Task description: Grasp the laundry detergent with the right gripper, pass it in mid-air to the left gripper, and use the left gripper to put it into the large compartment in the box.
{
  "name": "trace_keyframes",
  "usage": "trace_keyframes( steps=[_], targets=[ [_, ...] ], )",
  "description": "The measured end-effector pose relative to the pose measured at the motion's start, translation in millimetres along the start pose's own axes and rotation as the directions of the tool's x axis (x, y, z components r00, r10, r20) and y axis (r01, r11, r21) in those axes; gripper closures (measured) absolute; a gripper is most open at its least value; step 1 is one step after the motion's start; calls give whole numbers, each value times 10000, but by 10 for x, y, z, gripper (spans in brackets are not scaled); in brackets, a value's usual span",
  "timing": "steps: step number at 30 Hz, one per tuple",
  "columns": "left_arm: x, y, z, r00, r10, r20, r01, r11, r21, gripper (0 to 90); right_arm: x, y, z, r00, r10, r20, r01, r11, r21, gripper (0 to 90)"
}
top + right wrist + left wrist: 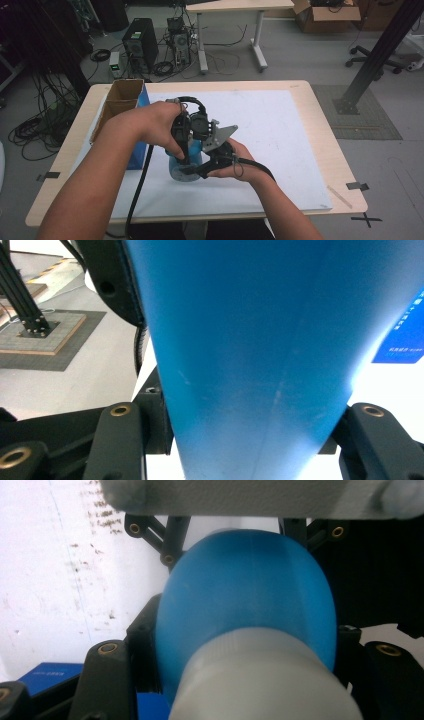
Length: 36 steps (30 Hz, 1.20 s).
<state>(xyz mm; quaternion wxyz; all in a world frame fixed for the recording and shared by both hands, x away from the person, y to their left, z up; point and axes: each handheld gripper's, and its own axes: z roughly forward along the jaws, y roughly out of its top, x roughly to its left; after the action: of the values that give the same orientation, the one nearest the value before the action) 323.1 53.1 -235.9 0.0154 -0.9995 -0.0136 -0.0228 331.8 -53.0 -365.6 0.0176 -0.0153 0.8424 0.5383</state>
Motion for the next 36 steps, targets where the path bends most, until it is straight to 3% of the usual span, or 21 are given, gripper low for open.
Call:
trace_keyframes(
  steps=[3,6,20,27,32,35,36],
  targets=[
    [5,-10,-13,10000,80,5,-80,10000,-30,381,2,-10,-3,9999,134,-11,-134,9995,-291,386],
    [3,-19,-25,10000,23,75,-22,9999,-156,381,15,-16,-5,9980,619,-96,-622,9971,-441,316],
    [19,3,-38,9999,23,105,-24,10000,45,381,16,-90,-106,9957,869,315,-842,9933,-792,233],
    [22,36,-50,9999,1,131,-1,10000,11,381,25,-132,-123,9940,1051,302,-1024,9914,-814,141],
    [43,46,-66,9999,-104,121,105,9999,-69,381,22,-177,-194,9894,1366,500,-1311,9863,-1004,14],
    [54,46,-79,9998,-130,129,130,9999,4,381,13,-195,-242,9906,1278,495,-1221,9870,-1045,1],
    [74,38,-113,9992,-343,198,341,9994,86,380,18,-212,-300,9907,1251,527,-1184,9863,-1145,0]
  ],
)
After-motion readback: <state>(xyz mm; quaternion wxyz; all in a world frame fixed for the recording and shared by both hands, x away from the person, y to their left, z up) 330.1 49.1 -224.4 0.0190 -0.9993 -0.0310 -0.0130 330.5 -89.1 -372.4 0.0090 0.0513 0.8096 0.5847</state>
